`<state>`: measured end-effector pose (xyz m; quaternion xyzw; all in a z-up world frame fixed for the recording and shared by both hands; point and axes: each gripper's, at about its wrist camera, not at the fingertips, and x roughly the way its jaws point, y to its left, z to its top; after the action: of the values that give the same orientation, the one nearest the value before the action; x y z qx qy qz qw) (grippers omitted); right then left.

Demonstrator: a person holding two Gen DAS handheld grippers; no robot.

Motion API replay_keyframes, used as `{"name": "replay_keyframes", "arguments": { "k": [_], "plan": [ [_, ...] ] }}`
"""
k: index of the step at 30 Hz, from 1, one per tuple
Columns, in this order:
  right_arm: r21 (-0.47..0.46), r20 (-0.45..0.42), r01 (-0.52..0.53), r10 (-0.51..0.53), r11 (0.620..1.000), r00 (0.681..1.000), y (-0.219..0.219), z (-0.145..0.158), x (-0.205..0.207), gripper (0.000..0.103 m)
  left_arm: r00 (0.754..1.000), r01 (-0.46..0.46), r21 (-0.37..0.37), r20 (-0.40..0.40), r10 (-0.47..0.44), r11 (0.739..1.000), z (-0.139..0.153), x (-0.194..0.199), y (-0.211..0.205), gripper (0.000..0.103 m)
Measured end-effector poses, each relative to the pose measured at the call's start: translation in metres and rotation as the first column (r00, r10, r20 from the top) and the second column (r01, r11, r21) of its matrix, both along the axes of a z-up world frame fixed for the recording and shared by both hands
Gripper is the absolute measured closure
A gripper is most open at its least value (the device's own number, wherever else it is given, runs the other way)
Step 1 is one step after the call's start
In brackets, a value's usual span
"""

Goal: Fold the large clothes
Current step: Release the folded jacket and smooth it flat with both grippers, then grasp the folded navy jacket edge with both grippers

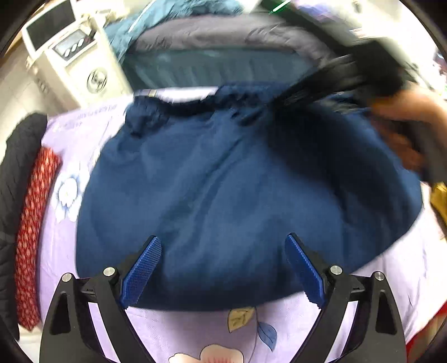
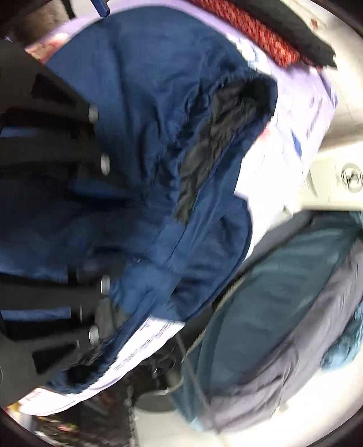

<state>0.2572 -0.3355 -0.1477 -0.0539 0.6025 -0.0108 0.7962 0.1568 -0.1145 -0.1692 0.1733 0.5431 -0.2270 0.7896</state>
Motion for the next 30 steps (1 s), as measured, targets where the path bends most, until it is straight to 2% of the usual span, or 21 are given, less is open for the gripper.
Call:
{"name": "replay_keyframes", "arguments": {
  "k": [1,2,3,5,6,7,8,10,12,14,16,19,20,22,23,25,28,29,30],
  "plan": [
    [-0.004,0.039,0.025,-0.025,1.0,0.999,-0.003,0.007,-0.005,0.044,1.0,-0.016,0.007,-0.008,0.016,1.0,-0.005,0.004,0.0,0.015],
    [0.031,0.105,0.061,-0.064,0.998,0.992,-0.013,0.023,-0.017,0.041,0.999,-0.044,-0.005,-0.026,0.043,0.999,-0.011,0.011,0.002,0.015],
    [0.072,0.151,0.088,-0.098,0.993,0.984,-0.021,0.036,-0.03,0.03,0.998,-0.055,-0.015,-0.034,0.055,0.998,-0.012,0.013,0.003,0.015],
    [0.152,0.236,0.128,-0.162,0.98,0.958,-0.037,0.06,-0.057,0.022,0.997,-0.066,-0.024,-0.038,0.065,0.998,-0.012,0.017,0.002,0.015],
    [0.167,0.272,0.125,-0.167,0.978,0.948,-0.045,0.07,-0.074,0.022,0.998,-0.059,-0.016,-0.034,0.058,0.998,-0.013,0.017,0.0,0.013],
    [0.14,0.293,0.127,-0.163,0.982,0.942,-0.051,0.075,-0.086,0.022,0.998,-0.05,-0.001,-0.031,0.05,0.999,-0.015,0.018,-0.003,0.013],
    [0.074,0.309,0.147,-0.162,0.986,0.937,-0.059,0.077,-0.101,0.022,0.998,-0.046,0.008,-0.03,0.047,0.999,-0.016,0.018,-0.005,0.013],
    [0.045,0.279,0.195,-0.2,0.98,0.939,-0.075,0.073,-0.117,0.022,0.998,-0.05,0.018,-0.032,0.05,0.999,-0.019,0.021,-0.008,0.013],
    [0.1,0.204,0.273,-0.288,0.957,0.936,-0.102,0.06,-0.138,0.022,0.997,-0.063,0.021,-0.032,0.063,0.998,-0.021,0.024,-0.011,0.013],
    [0.152,0.177,0.311,-0.336,0.938,0.925,-0.115,0.056,-0.161,0.022,0.997,-0.077,0.025,-0.028,0.078,0.997,-0.02,0.026,-0.012,0.013],
    [0.163,0.161,0.289,-0.314,0.944,0.936,-0.111,0.051,-0.184,0.022,0.995,-0.098,0.017,-0.013,0.098,0.995,-0.014,0.027,-0.014,0.013],
    [0.186,0.128,0.195,-0.22,0.963,0.967,-0.085,0.038,-0.2,0.022,0.997,-0.083,0.005,-0.001,0.083,0.997,-0.008,0.025,-0.023,0.013],
    [0.219,0.103,0.162,-0.188,0.962,0.977,-0.073,0.031,-0.203,0.022,0.998,-0.059,0.035,0.004,0.058,0.998,-0.01,0.024,-0.03,0.013],
    [0.229,0.073,0.159,-0.179,0.961,0.981,-0.064,0.019,-0.205,0.022,0.999,-0.035,0.08,0.012,0.034,0.996,-0.015,0.024,-0.036,0.013],
    [0.221,0.063,0.172,-0.19,0.96,0.98,-0.062,0.013,-0.204,0.022,0.999,-0.032,0.083,0.007,0.032,0.996,-0.017,0.025,-0.036,0.013],
    [0.27,0.041,0.227,-0.247,0.936,0.968,-0.075,0.0,-0.197,0.022,0.999,-0.036,0.075,-0.02,0.037,0.997,-0.021,0.03,-0.033,0.013],
    [0.373,0.026,0.347,-0.383,0.861,0.923,-0.113,-0.005,-0.191,0.021,0.998,-0.049,0.074,-0.037,0.052,0.996,-0.025,0.044,-0.02,0.012],
    [0.377,0.016,0.372,-0.408,0.848,0.913,-0.126,-0.008,-0.188,0.02,0.997,-0.053,0.064,-0.046,0.056,0.997,-0.026,0.047,-0.016,0.012],
    [0.358,0.009,0.376,-0.406,0.855,0.914,-0.131,-0.012,-0.185,0.019,0.997,-0.056,0.057,-0.056,0.059,0.997,-0.027,0.049,-0.015,0.012]
  ]
}}
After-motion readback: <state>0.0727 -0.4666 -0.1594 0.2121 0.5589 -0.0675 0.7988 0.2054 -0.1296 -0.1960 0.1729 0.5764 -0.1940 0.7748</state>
